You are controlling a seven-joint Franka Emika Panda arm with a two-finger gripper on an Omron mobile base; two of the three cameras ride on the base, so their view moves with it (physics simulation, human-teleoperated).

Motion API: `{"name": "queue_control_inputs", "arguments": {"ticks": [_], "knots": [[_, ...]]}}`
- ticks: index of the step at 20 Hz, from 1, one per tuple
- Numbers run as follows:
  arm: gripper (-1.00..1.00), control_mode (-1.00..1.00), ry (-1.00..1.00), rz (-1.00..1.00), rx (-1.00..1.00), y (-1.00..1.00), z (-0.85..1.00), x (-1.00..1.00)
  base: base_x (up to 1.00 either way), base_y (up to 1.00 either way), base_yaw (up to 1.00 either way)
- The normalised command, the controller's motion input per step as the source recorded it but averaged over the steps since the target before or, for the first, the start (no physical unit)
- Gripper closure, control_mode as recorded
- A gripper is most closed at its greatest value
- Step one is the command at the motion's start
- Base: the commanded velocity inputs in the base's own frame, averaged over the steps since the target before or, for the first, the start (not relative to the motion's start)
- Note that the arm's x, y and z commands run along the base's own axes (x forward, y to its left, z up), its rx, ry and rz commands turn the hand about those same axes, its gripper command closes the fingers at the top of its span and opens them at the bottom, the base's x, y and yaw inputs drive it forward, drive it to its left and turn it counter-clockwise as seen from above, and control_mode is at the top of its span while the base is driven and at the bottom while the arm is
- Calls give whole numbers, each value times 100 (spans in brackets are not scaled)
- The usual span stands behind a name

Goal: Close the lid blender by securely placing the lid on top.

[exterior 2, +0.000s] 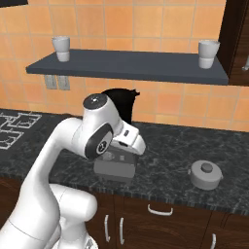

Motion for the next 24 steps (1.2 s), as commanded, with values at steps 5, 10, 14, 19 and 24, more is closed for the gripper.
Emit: {"name": "queue_control_inputs", "arguments": {"ticks": [5, 10, 14, 19, 24], "knots": [[-100, -100, 0, -10, 3, -86, -8, 0, 0, 0, 0], [-100, -100, 0, -7, 9, -88, -7, 4, 0, 0, 0], [-100, -100, 0, 0, 11, -69, -7, 19, 0, 0, 0], [-100, -100, 0, 0, 3, -60, -17, 19, 0, 0, 0], [-100, -100, 3, 0, 0, -54, -28, 26, 0, 0, 0]]}}
